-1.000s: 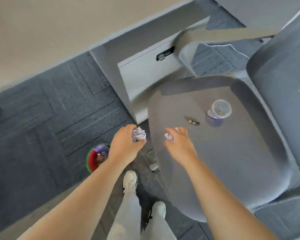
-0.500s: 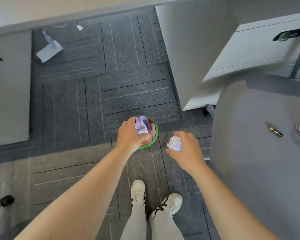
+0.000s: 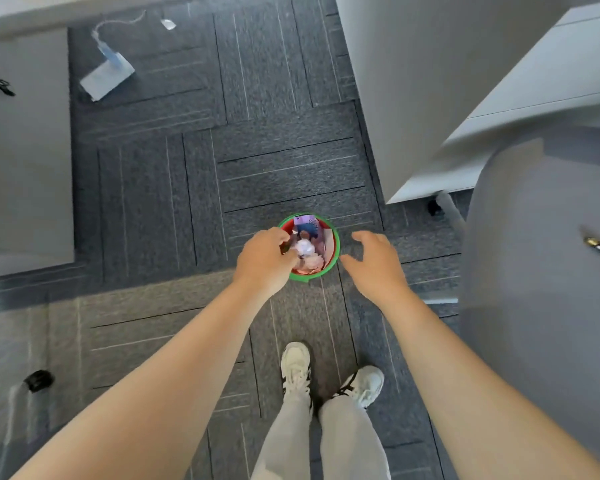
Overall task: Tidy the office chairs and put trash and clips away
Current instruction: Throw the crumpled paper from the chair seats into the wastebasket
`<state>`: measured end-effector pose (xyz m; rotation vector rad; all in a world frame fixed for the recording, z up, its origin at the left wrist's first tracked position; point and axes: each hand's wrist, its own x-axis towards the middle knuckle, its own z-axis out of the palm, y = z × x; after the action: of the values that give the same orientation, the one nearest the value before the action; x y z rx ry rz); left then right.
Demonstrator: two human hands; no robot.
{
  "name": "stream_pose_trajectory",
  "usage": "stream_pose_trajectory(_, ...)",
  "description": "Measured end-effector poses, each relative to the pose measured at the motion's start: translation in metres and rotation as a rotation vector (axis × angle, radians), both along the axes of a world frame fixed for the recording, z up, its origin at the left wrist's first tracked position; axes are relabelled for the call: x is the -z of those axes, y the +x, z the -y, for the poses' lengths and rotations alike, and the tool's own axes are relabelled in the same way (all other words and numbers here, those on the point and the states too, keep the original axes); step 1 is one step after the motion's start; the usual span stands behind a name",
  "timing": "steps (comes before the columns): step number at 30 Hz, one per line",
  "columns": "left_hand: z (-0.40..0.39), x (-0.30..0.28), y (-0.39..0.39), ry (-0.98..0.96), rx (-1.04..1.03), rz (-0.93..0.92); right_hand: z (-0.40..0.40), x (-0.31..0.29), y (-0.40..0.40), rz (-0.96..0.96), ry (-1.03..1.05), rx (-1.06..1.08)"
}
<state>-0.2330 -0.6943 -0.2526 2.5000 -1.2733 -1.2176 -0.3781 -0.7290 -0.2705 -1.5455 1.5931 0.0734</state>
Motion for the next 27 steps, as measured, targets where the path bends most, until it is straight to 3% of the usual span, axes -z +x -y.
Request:
stream_pose_trajectory(15, 0.063, -0.082, -0.180, -0.130, 0.574, -0.097, -0.010, -0.114, -0.218, -0.248, -0.109, 0.524)
stream_pose_trajectory(20, 0.078, -0.070, -0.247, -0.100, 0.686, -0.082, 0.001, -0.109, -0.288, -0.281, -0.162, 0.632)
stream_pose_trajectory(27, 0.117, -0.019, -0.342, -0.031, 0.672, -0.031, 0.061, -0.056, -0.371, -0.209, -0.191, 0.645)
